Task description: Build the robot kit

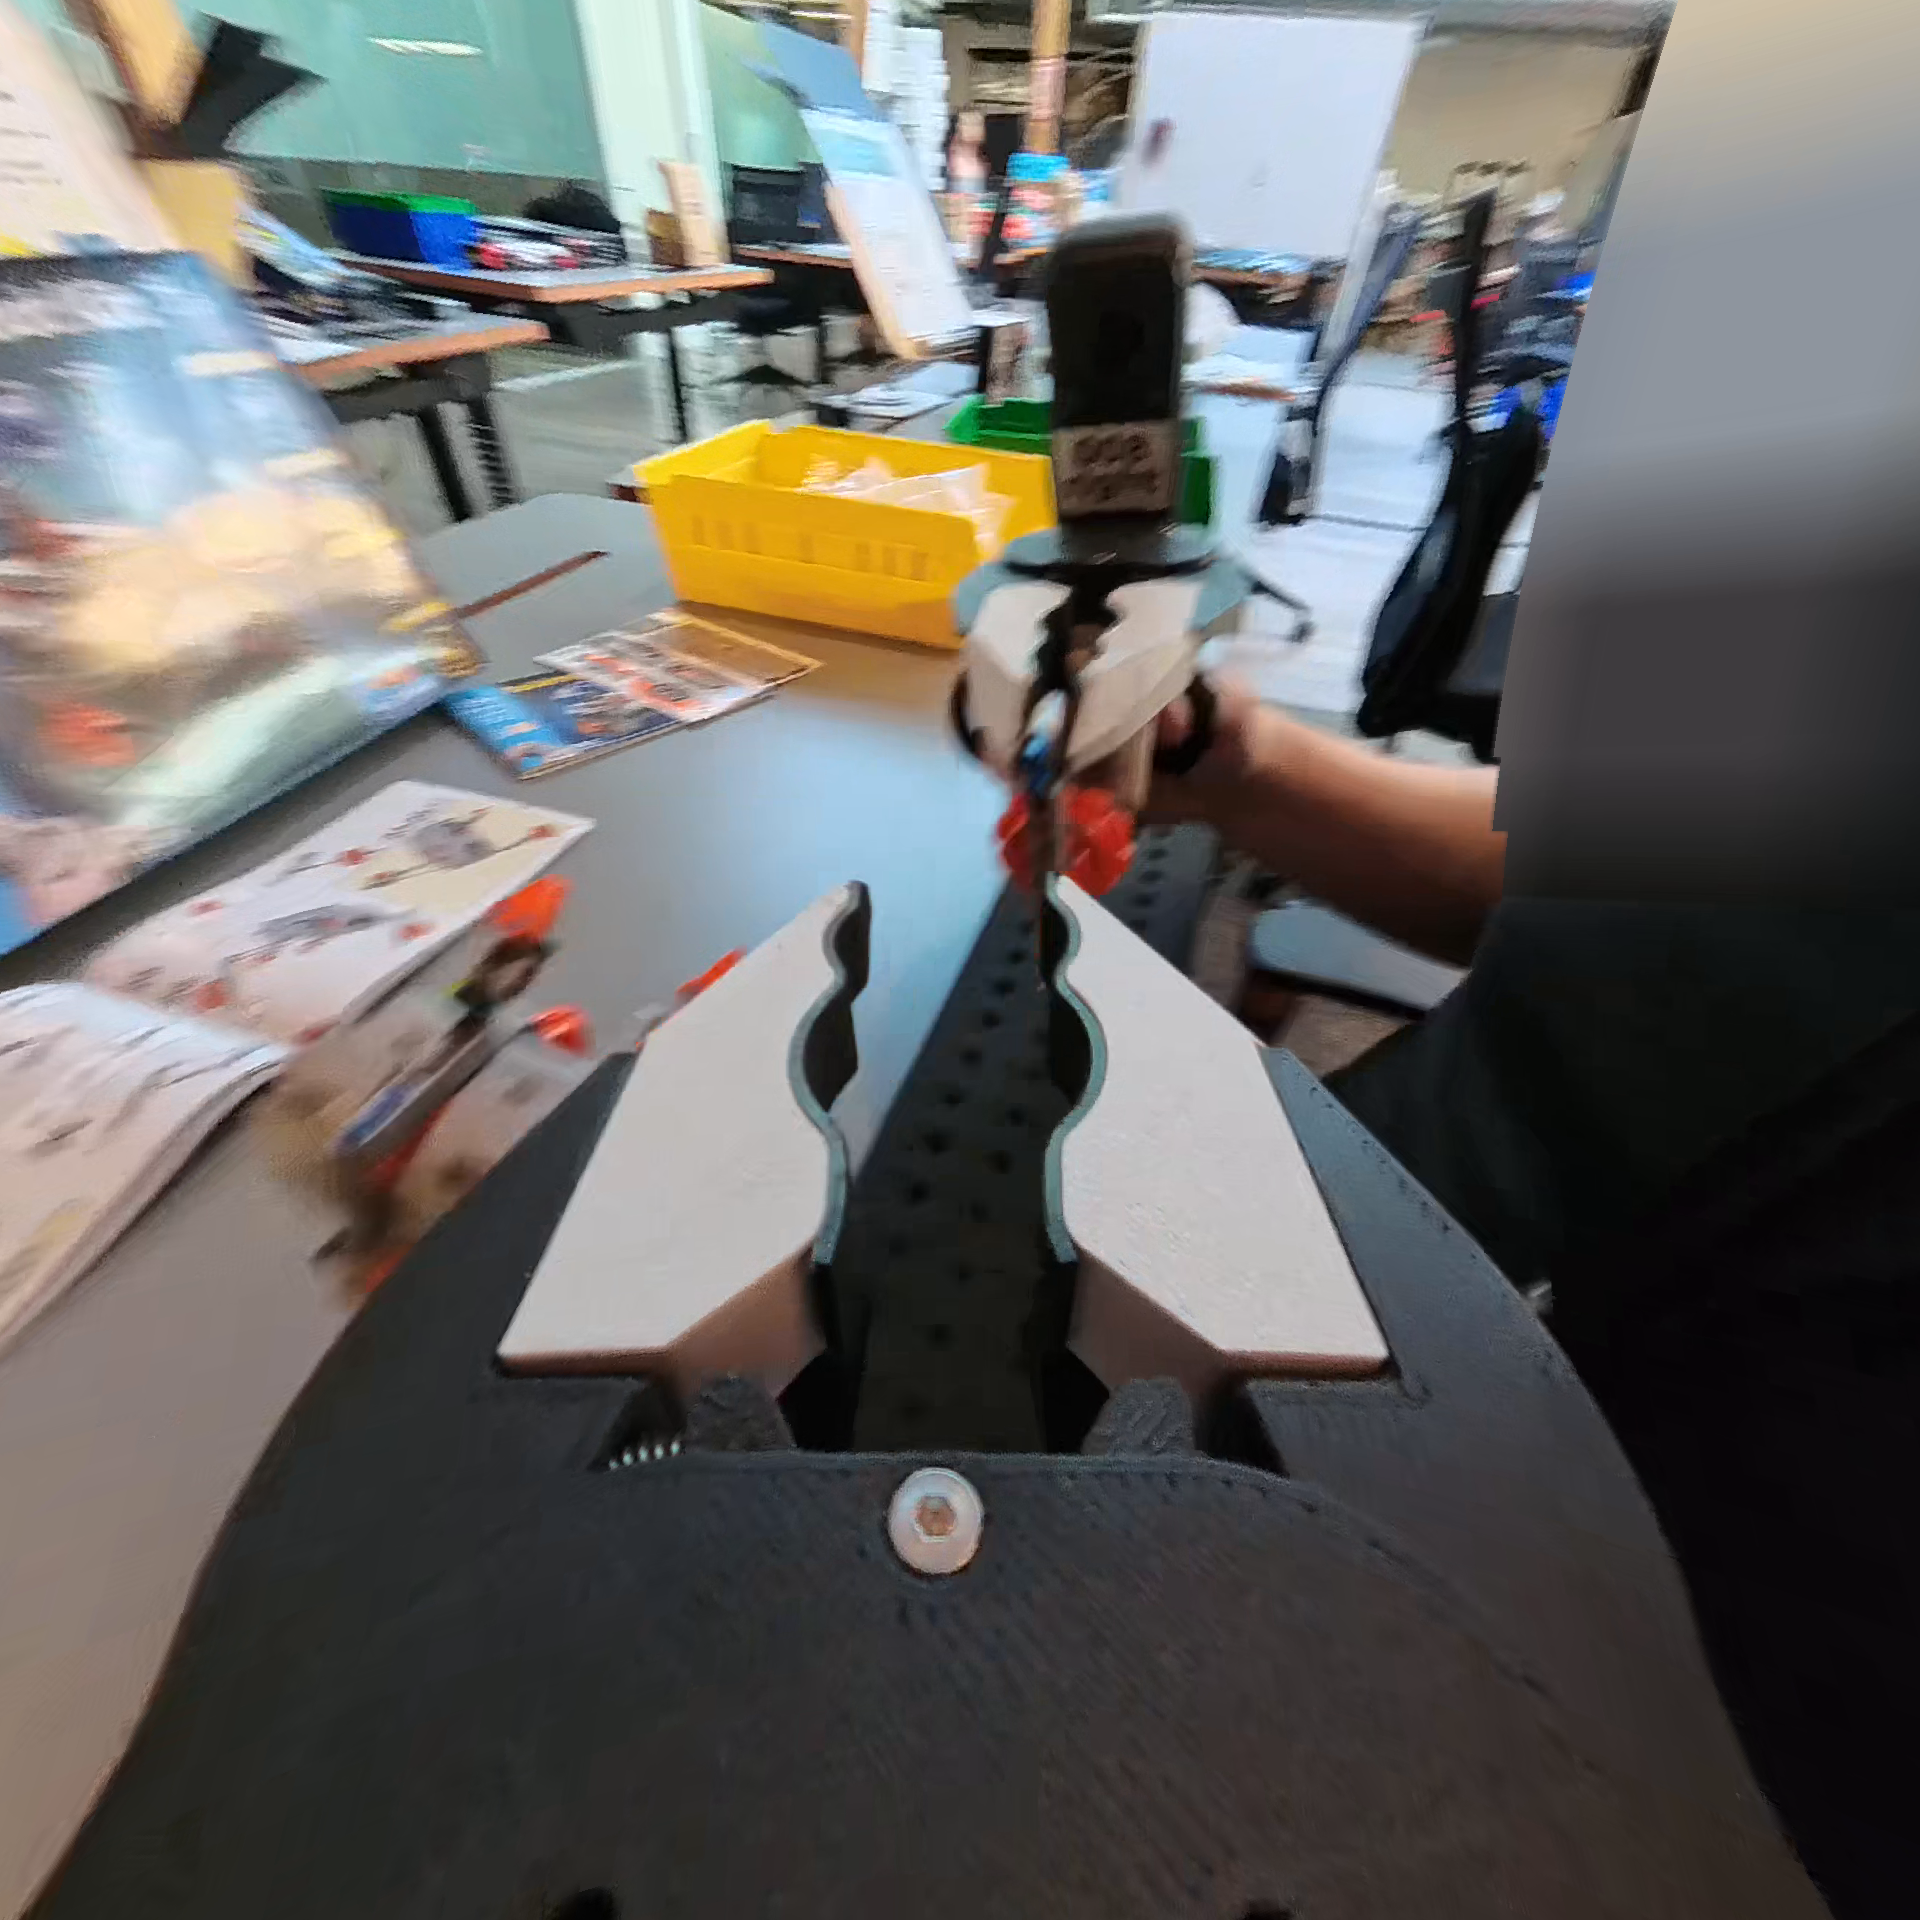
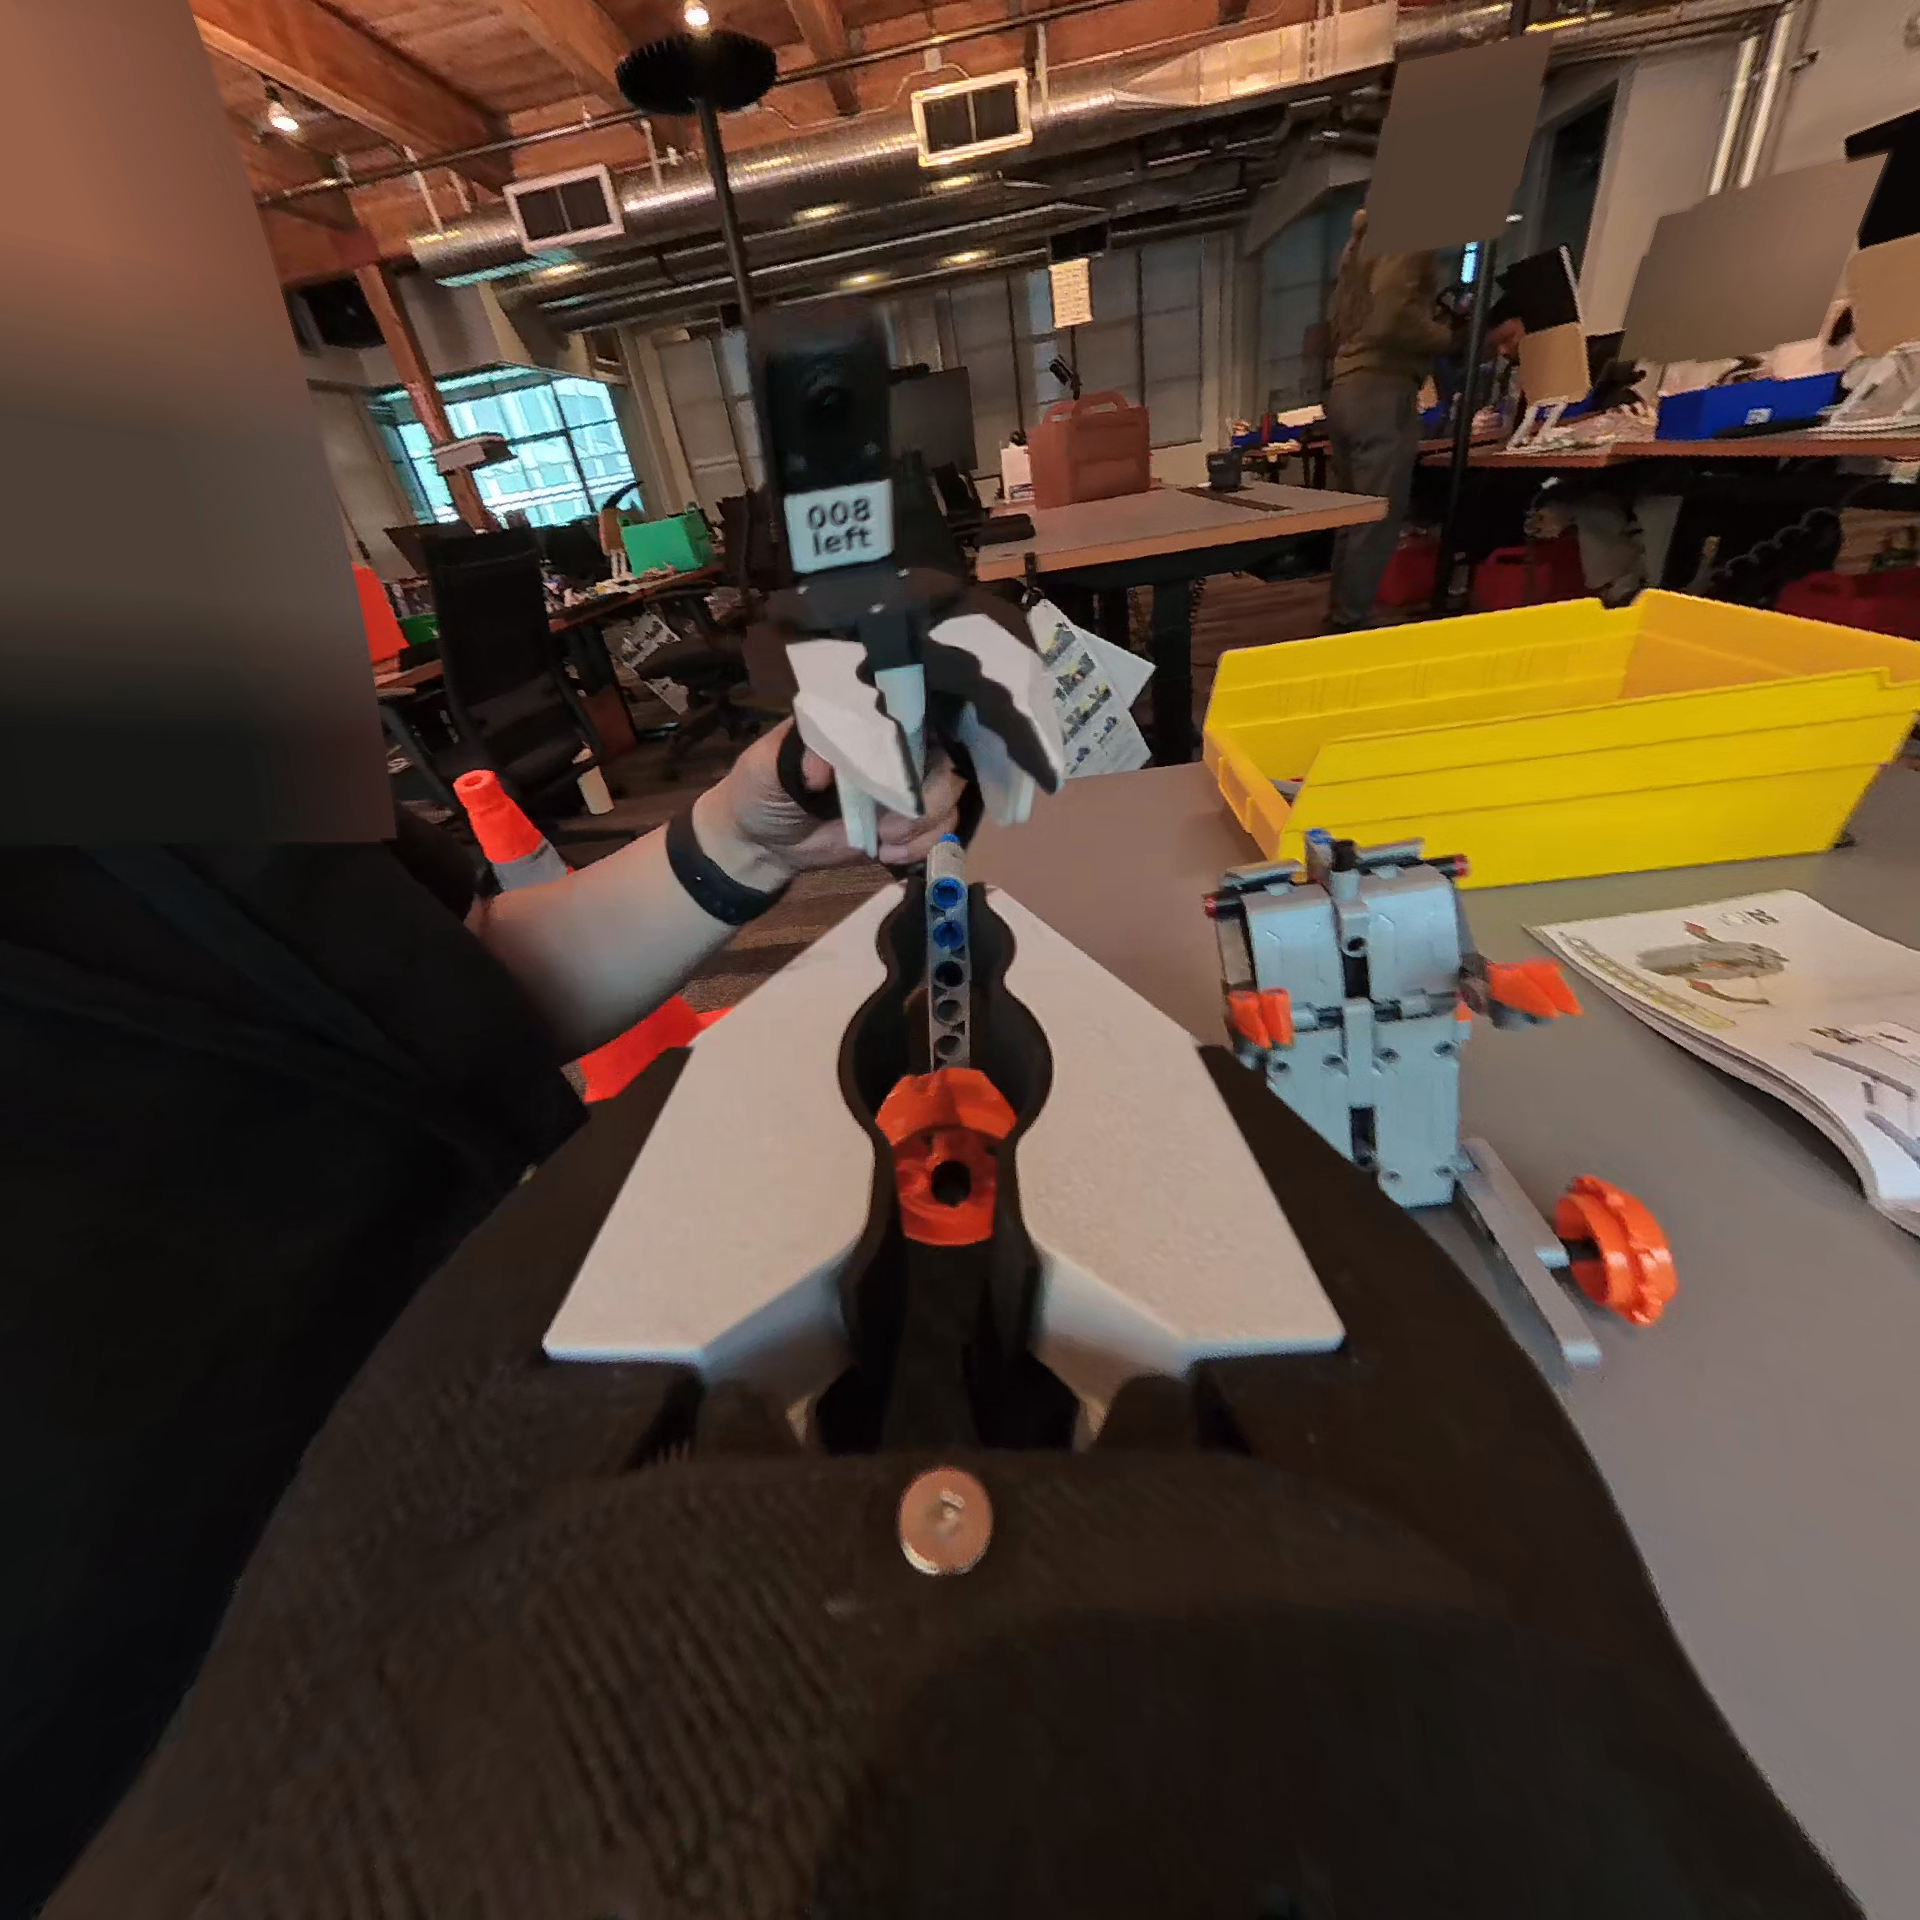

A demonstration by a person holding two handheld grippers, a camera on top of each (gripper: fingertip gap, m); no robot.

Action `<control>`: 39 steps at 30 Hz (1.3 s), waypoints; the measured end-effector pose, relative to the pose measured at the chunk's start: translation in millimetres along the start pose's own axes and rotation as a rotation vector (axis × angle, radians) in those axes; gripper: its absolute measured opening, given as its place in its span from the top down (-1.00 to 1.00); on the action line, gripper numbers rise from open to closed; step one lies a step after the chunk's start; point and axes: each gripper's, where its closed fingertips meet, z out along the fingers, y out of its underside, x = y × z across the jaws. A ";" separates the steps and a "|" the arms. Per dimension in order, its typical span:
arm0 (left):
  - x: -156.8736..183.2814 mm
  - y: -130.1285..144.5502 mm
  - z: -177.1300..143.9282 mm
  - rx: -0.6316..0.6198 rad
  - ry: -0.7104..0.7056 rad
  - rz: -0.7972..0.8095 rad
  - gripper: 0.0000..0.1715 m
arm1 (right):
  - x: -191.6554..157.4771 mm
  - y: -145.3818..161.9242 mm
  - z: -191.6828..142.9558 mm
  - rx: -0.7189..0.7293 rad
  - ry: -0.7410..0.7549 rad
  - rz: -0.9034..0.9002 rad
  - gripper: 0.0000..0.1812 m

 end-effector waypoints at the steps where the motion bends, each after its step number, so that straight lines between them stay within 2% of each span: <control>1: -14.8 9.7 -12.8 0.006 -0.086 0.029 0.57 | 4.2 0.6 -6.0 0.006 0.019 0.003 0.94; 4: -57.9 44.2 -44.4 0.025 -0.326 0.174 0.30 | 19.1 4.1 -21.3 0.007 0.074 0.014 0.94; 6: -82.3 69.3 -51.6 -0.039 -0.389 0.185 0.20 | 35.9 11.5 -27.6 -0.038 0.157 -0.011 0.94; 8: -96.6 84.7 -47.3 -0.080 -0.342 0.092 0.05 | 62.2 24.0 -35.2 -0.141 0.316 -0.064 0.94; 9: -101.0 87.8 -43.2 -0.084 -0.304 0.065 0.04 | 80.7 30.1 -43.1 -0.213 0.444 -0.106 0.94; 12: -114.5 94.2 -28.1 -0.121 -0.235 0.072 -0.03 | 127.6 37.4 -80.8 -0.472 0.825 -0.293 0.95; 14: -119.4 101.2 -14.4 -0.162 -0.178 0.075 -0.15 | 151.8 37.1 -114.0 -0.669 1.059 -0.439 0.93; 17: -126.0 112.2 4.7 -0.198 -0.095 0.048 -0.26 | 170.4 44.7 -144.4 -0.855 1.234 -0.491 0.94; 20: -127.6 111.0 17.5 -0.200 -0.009 0.011 -0.31 | 176.3 56.7 -152.0 -0.904 1.268 -0.442 0.94; 24: -128.5 110.5 27.6 -0.211 0.053 0.049 -0.29 | 178.1 67.6 -153.0 -0.932 1.262 -0.406 0.94; 27: -122.6 108.5 32.5 -0.202 0.104 0.077 -0.17 | 179.1 72.8 -153.0 -0.954 1.254 -0.399 0.94; 29: -116.5 108.1 34.2 -0.202 0.143 0.081 0.05 | 179.9 75.8 -151.9 -0.955 1.244 -0.387 0.94; 34: -115.6 107.6 40.0 -0.203 0.123 0.067 0.05 | 181.8 81.7 -151.4 -0.961 1.234 -0.369 0.95; 37: -116.0 115.4 46.3 -0.260 0.094 0.072 -0.16 | 182.4 84.0 -151.8 -0.969 1.233 -0.367 0.94; 39: -117.1 118.9 50.0 -0.285 0.070 0.092 -0.01 | 182.7 84.6 -152.2 -0.972 1.235 -0.367 0.94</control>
